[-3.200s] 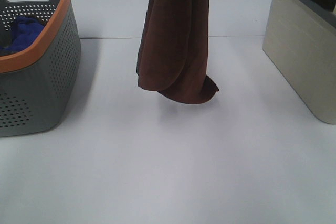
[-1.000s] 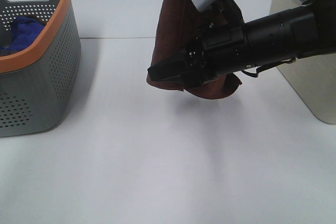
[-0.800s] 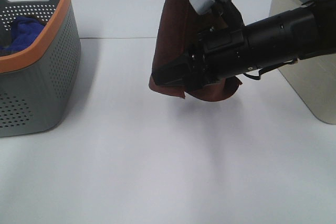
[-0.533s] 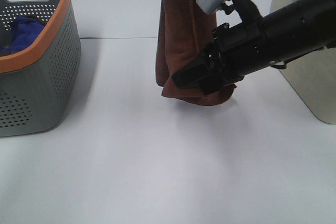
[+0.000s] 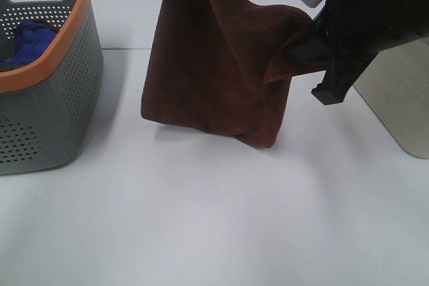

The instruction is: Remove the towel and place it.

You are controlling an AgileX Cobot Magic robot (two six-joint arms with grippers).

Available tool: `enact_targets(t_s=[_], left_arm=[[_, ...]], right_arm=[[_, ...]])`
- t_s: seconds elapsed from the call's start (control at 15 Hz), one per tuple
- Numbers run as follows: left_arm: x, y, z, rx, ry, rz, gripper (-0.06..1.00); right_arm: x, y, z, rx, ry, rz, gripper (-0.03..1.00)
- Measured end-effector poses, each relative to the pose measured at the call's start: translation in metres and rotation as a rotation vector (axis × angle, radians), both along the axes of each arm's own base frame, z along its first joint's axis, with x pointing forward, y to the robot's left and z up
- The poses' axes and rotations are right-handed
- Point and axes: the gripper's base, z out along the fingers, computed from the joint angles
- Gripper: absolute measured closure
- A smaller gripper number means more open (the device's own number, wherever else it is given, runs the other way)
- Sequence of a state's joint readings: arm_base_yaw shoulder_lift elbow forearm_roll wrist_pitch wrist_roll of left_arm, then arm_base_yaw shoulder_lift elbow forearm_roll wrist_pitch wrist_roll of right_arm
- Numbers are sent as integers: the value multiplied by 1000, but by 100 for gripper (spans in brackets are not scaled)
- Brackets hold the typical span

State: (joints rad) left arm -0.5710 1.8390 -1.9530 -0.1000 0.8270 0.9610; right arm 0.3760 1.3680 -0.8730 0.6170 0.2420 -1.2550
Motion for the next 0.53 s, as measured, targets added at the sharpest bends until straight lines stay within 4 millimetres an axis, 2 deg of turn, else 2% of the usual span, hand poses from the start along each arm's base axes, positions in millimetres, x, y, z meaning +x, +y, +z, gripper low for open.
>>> enact_targets(t_s=[0.27,0.33,0.4,0.53], left_arm=[[26,-7,-38,50,37,104,94],[46,-10,-54,14,-9,168,94],[59,-5,-58,-22,-50,208,94],[85,13,-62,-100,-148,273,94]], right_arm=[[18,-5,2,-132,-211,-28,97],[40,-2,-1,-178,-326,-57,97],[55,2,-3,-208,-370,-53,97],[93,12,6,-232,-467,-66,97]])
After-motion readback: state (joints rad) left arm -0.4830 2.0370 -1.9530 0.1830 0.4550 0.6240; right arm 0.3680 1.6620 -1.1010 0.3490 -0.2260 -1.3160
